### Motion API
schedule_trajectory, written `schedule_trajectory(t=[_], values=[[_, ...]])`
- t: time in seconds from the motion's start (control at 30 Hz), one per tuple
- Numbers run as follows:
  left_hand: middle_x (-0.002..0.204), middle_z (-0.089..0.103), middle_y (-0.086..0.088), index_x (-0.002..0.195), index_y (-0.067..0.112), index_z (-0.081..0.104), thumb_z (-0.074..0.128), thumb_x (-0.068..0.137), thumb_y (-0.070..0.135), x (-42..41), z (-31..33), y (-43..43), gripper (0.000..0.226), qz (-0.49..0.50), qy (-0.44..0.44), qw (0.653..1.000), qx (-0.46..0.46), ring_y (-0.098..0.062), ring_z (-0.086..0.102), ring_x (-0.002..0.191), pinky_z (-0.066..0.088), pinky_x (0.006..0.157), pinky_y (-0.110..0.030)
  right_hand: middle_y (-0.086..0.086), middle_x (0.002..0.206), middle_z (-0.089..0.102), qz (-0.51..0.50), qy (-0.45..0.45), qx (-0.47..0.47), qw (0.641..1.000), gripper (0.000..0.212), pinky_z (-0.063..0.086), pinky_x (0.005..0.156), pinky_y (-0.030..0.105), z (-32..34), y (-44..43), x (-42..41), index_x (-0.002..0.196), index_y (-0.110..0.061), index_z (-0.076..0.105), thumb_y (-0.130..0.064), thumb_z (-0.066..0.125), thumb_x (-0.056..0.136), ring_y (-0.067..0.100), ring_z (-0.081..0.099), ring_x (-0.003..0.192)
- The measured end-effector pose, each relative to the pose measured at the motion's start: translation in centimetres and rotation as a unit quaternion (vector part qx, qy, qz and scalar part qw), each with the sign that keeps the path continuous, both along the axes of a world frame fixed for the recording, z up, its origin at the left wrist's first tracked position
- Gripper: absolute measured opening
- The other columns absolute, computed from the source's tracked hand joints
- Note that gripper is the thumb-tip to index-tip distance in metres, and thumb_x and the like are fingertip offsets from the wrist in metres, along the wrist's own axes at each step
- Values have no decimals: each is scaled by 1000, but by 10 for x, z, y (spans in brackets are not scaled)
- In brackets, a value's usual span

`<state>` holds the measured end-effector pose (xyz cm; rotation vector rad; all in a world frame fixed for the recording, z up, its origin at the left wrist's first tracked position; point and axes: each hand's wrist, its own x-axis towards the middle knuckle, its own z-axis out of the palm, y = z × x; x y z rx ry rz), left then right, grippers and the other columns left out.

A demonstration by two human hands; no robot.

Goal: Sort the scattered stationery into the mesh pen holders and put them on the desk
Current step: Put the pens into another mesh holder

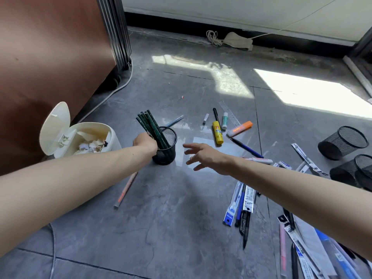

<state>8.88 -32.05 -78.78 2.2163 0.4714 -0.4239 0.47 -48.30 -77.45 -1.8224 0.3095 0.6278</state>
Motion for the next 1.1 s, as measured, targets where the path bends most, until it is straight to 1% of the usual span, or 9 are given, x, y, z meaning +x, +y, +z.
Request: schedule_trajectory(t=[0.1, 0.2, 0.27, 0.4, 0.57, 0.73, 0.93, 1.03, 1.1], values=[[80, 62, -26, 124, -7, 52, 35, 90, -7, 7, -6, 7, 38, -7, -5, 999, 37, -38, 64, 93, 52, 88, -45, 1, 150, 34, 37, -4, 11, 999, 62, 47, 94, 37, 1, 12, 5, 146, -21, 32, 6, 42, 91, 24, 50, 124], [110, 61, -26, 120, -6, 50, 40, 91, -2, 4, 1, 9, 31, -14, -10, 997, 71, -38, 61, 102, 51, 88, -42, -5, 152, 29, 62, -17, 20, 998, 63, 43, 99, 39, 2, 23, 8, 145, -24, 32, 8, 38, 91, 23, 43, 129], [127, 47, -22, 123, -1, 43, 43, 90, 0, -3, 8, 6, 33, -1, -36, 994, 103, -37, 52, 112, 43, 88, -38, -5, 153, 27, 65, -18, 23, 997, 65, 43, 101, 39, -1, 28, 11, 146, -25, 31, 7, 39, 90, 23, 43, 130], [128, 33, -16, 116, 5, 40, 41, 82, -4, -32, 18, -8, 35, 30, -135, 988, 76, -32, 37, 121, 36, 84, -37, 1, 150, 32, 40, -1, 14, 999, 59, 47, 97, 38, -5, 28, 13, 144, -17, 35, 6, 42, 90, 24, 46, 127], [129, 35, -15, 116, 6, 43, 45, 85, 2, -51, 11, -34, 32, -41, -87, 995, 35, -37, 47, 113, 40, 93, -38, 12, 128, 50, 3, 9, -53, 999, 46, 50, 87, 37, 5, 12, 8, 135, -11, 47, 0, 47, 90, 22, 57, 105], [128, 37, -10, 114, 14, 50, 43, 87, 5, -57, 14, -74, 29, -180, -88, 978, 58, -30, 51, 104, 36, 80, -30, 15, 95, 58, -65, -8, -151, 986, 31, 51, 62, 29, 13, -35, -4, 114, 1, 61, 1, 45, 88, 25, 59, 88], [121, 50, -13, 110, 9, 58, 42, 88, 8, -73, 16, -152, 27, -319, -53, 946, 39, -30, 54, 95, 43, 74, -32, 18, 78, 61, -156, -2, -311, 937, 18, 43, 55, 25, 4, -132, -32, 89, 4, 63, -2, 46, 85, 26, 54, 65], [113, 58, -13, 107, 6, 62, 43, 90, 7, -88, 13, -196, 25, -384, -38, 922, 20, -29, 57, 98, 47, 80, -36, 25, 106, 60, -185, 26, -415, 891, 25, 44, 74, 29, 0, -183, -53, 101, 3, 64, -5, 47, 84, 34, 58, 97], [112, 59, -13, 108, 6, 62, 43, 92, 8, -101, 10, -226, 25, -422, -26, 906, 11, -29, 56, 99, 46, 78, -34, 24, 137, 38, -241, 45, -470, 848, 35, 38, 94, 34, -3, -213, -69, 120, 0, 53, -12, 49, 87, 35, 38, 125]])
